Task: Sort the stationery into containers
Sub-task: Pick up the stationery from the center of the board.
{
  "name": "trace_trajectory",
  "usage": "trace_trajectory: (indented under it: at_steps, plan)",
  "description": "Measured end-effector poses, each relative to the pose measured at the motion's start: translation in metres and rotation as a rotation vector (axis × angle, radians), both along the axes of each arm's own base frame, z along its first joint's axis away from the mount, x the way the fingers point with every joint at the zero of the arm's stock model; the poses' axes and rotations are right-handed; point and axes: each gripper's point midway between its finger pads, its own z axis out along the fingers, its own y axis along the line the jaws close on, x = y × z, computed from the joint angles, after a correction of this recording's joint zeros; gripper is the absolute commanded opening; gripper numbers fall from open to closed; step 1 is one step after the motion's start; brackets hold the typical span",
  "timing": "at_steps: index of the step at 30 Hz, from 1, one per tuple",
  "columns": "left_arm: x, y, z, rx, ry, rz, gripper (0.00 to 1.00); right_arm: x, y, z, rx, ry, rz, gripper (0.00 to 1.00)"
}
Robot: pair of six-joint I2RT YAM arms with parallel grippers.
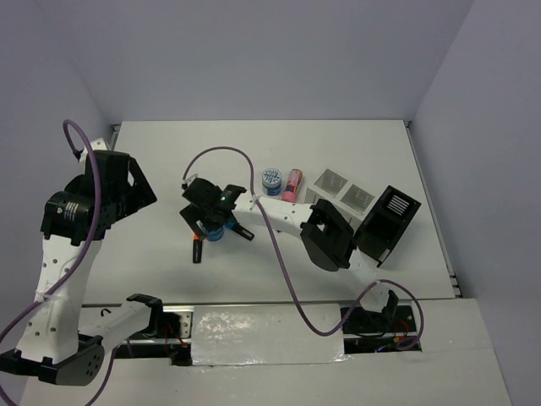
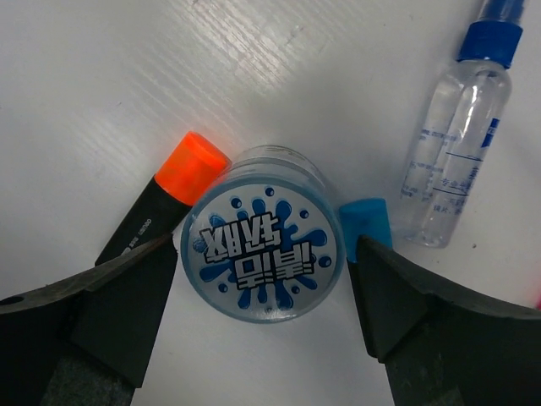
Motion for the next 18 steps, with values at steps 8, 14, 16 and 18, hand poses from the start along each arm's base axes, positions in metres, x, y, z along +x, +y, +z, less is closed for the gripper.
trace_trajectory:
  at_steps: [8,14,16,18]
  plan:
    - [0.003,-0.004,-0.003,0.004,0.023,-0.038,0.99,0.003,0.007,-0.014,-0.013,0.003,0.018,0.40]
    - [0.007,-0.009,-0.006,-0.012,0.022,-0.059,0.99,0.007,0.004,-0.006,-0.016,-0.021,0.011,0.11]
    - [0.007,-0.010,-0.008,-0.013,0.029,-0.063,0.99,0.011,0.001,0.010,0.002,-0.042,0.002,0.13]
    - [0.008,-0.010,-0.010,-0.011,0.033,-0.070,0.99,0.013,-0.001,0.040,0.046,-0.067,-0.004,0.13]
